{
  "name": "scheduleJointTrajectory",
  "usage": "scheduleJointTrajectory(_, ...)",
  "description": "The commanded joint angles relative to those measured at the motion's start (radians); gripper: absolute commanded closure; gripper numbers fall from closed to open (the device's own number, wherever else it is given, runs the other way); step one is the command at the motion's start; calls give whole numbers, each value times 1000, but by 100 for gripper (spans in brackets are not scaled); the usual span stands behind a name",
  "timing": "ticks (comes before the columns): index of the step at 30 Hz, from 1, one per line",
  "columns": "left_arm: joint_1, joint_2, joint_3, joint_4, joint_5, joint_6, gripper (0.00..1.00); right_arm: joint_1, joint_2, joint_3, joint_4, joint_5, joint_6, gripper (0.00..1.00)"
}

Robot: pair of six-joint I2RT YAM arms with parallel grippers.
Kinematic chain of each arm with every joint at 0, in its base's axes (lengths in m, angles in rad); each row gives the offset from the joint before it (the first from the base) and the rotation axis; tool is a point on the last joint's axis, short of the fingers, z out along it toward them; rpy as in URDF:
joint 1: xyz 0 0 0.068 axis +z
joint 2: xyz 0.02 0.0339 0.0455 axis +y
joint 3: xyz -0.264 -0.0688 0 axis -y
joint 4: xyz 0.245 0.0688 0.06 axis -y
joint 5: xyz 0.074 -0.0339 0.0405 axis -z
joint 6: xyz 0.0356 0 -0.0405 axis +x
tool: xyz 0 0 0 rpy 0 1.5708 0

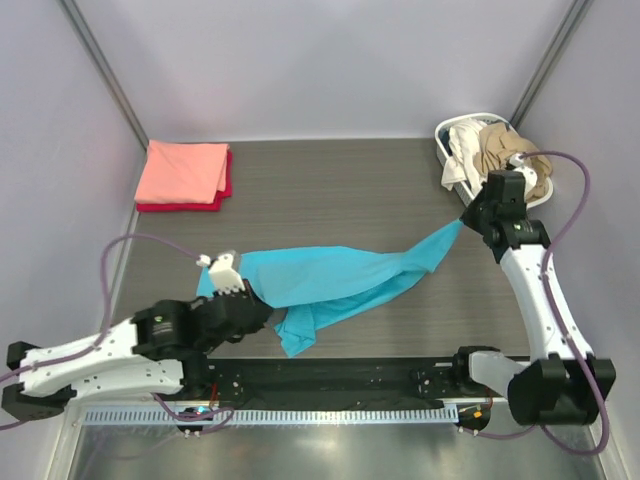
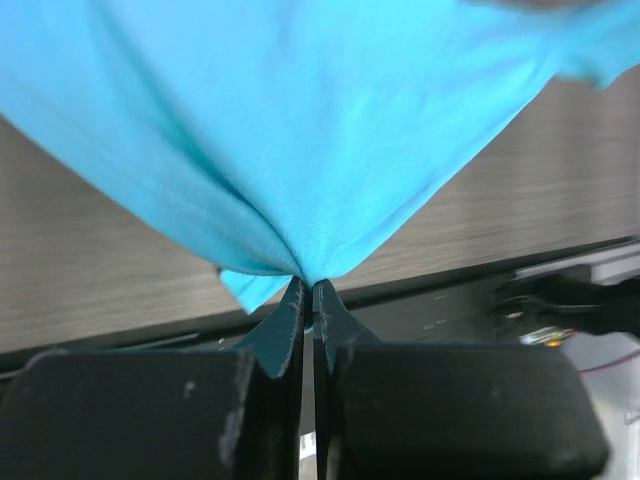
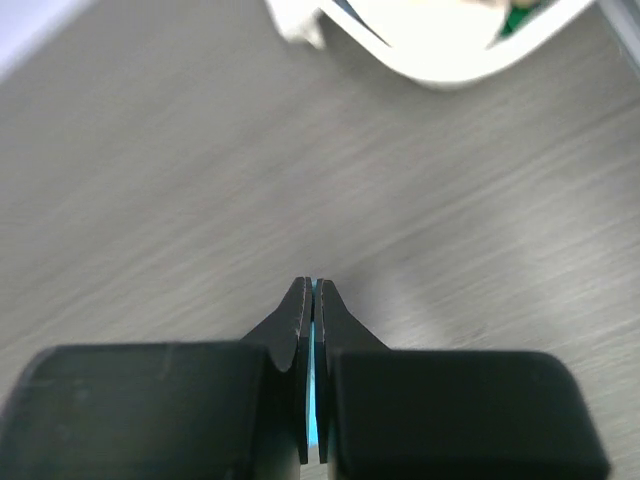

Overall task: Fold and stack the t-shirts
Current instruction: Flatten the tshirt out

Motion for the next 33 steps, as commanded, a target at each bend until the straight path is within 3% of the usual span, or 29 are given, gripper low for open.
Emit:
scheduleJointTrajectory(1, -4, -54, 200, -145, -194, 213, 100, -2, -165, 108, -1, -74, 47, 99)
scheduleJointTrajectory(4, -4, -53, 344, -176, -309, 342, 100, -2, -277, 178, -9, -104, 51, 99)
scheduleJointTrajectory(7, -4, -16, 550, -161, -378, 563, 100, -1, -356, 272, -12, -120, 34, 99)
scheduleJointTrajectory(8, -4, -8, 627, -115, -383, 697, 100, -2, -406, 320, -14, -127, 23, 99)
scheduleJointTrajectory(15, -4, -1, 848, 141, -291, 1147, 100, 11, -546, 557, -49, -71, -6, 99)
scheduleJointTrajectory(18, -4, 18, 904, 206, -272, 1258, 100, 18, -544, 651, -67, -28, -15, 99)
scheduleJointTrajectory(24, -4, 126, 1031, 270, -341, 1435, 100, 16, -430, 851, -106, 9, -55, 99)
scheduleJointTrajectory(28, -4, 229, 1063, 318, -432, 1536, 100, 16, -256, 942, -138, -34, -89, 99)
scheduleJointTrajectory(32, 16, 378, 1050, 371, -501, 1622, 100, 16, 51, 1046, -211, -98, -95, 99)
scheduleJointTrajectory(33, 114, 404, 1045, 350, -422, 1572, 100, 16, 107, 1047, -221, -97, -84, 99)
